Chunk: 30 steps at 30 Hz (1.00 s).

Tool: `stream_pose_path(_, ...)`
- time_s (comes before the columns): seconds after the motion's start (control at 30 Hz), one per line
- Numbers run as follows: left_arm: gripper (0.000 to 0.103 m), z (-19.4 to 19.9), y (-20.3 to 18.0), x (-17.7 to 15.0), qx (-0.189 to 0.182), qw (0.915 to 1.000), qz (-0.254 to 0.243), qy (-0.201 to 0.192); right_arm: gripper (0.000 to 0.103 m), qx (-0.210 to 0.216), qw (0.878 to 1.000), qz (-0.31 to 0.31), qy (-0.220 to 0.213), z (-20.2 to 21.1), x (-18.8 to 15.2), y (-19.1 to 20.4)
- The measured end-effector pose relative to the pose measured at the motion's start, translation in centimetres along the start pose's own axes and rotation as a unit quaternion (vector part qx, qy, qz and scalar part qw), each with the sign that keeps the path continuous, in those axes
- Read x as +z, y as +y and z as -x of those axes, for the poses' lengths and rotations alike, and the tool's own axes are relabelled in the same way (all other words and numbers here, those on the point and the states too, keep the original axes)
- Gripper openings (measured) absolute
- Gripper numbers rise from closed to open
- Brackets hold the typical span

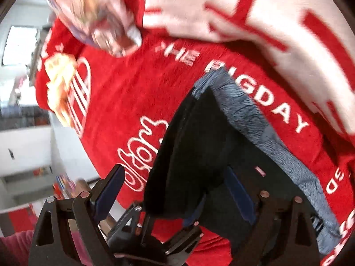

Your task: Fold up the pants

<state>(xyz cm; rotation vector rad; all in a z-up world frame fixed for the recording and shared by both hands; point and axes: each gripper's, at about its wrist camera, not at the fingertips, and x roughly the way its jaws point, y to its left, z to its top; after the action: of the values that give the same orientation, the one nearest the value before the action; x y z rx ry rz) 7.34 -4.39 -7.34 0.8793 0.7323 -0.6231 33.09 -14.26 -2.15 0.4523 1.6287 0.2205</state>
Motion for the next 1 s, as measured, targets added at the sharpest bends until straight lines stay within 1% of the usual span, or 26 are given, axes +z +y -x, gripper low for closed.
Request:
stream_pose_path(0.03, 0.039, 0.0, 0.0, 0.0, 0.001, 1.0, 0.0, -0.001, 0.092, -0.01, 1.0, 0.001, 0.014, -0.7, 0.4, 0.1)
stream_pose_path(0.07, 0.039, 0.0, 0.0, 0.0, 0.001, 1.0, 0.0, 0.0, 0.082, -0.019, 0.999, -0.003, 0.026, -1.4, 0.7, 0.0)
stream_pose_path(0.1, 0.039, 0.0, 0.0, 0.1, -0.003, 1.0, 0.0, 0.004, 0.068, -0.018, 0.999, -0.007, 0.036, -1.9, 0.7, -0.2)
stream_pose_path(0.13, 0.039, 0.0, 0.1, 0.2, -0.007, 0.9999, 0.002, 0.009, 0.026, -0.008, 0.999, -0.014, 0.047, -2.4, 0.7, -0.4)
stream_pose_path(0.17, 0.039, 0.2, 0.2, 0.3, -0.008, 0.9999, 0.003, 0.008, 0.019, 0.003, 0.998, -0.025, 0.053, -2.8, 0.7, -0.8)
stream_pose_path(0.2, 0.039, 0.7, 0.2, 0.5, -0.01, 0.9999, 0.003, 0.002, 0.018, 0.005, 0.998, -0.029, 0.047, -2.6, 0.3, -1.1)
stream_pose_path(0.27, 0.039, 1.9, 0.2, 1.1, -0.014, 0.9998, 0.001, -0.012, 0.017, 0.019, 0.999, -0.031, 0.022, -1.4, -0.5, -1.7)
stream_pose_path(0.37, 0.039, 4.5, -0.1, 2.6, -0.024, 0.999, 0.002, -0.037, 0.017, 0.06, 0.997, -0.046, -0.024, 1.6, -2.7, -3.4)
stream_pose_path(0.5, 0.039, 8.8, -1.1, 5.4, -0.049, 0.996, 0.013, -0.073, 0.017, 0.118, 0.986, -0.076, -0.092, 6.5, -7.2, -6.5)
stream_pose_path(0.57, 0.039, 10.7, -2.0, 6.8, -0.062, 0.9939, 0.015, -0.089, 0.017, 0.14, 0.978, -0.086, -0.129, 8.9, -9.9, -8.0)
stream_pose_path(0.7, 0.039, 14.9, -5.2, 10.3, -0.101, 0.9878, 0.014, -0.118, 0.018, 0.162, 0.96, -0.111, -0.2, 13.7, -15.8, -11.9)
stream_pose_path(0.73, 0.039, 15.7, -6.2, 11.1, -0.11, 0.9864, 0.012, -0.122, 0.018, 0.166, 0.953, -0.122, -0.221, 15.0, -18.0, -13.3)
stream_pose_path(0.8, 0.039, 17.5, -9.0, 12.6, -0.127, 0.9829, 0.001, -0.134, 0.018, 0.17, 0.943, -0.14, -0.248, 16.5, -21.2, -15.4)
stream_pose_path(0.87, 0.039, 19.0, -11.9, 13.8, -0.134, 0.9802, -0.015, -0.145, 0.018, 0.177, 0.931, -0.16, -0.275, 17.9, -24.9, -18.3)
stream_pose_path(0.9, 0.039, 19.4, -13.4, 14.4, -0.139, 0.979, -0.024, -0.148, 0.018, 0.18, 0.926, -0.17, -0.286, 18.3, -26.5, -19.5)
stream_pose_path(0.93, 0.039, 19.8, -14.9, 14.8, -0.144, 0.9779, -0.031, -0.149, 0.018, 0.182, 0.919, -0.183, -0.299, 18.9, -28.7, -21.4)
stream_pose_path(1.0, 0.039, 20.0, -18.0, 15.6, -0.156, 0.9757, -0.046, -0.147, 0.018, 0.186, 0.909, -0.205, -0.313, 19.1, -31.5, -23.9)
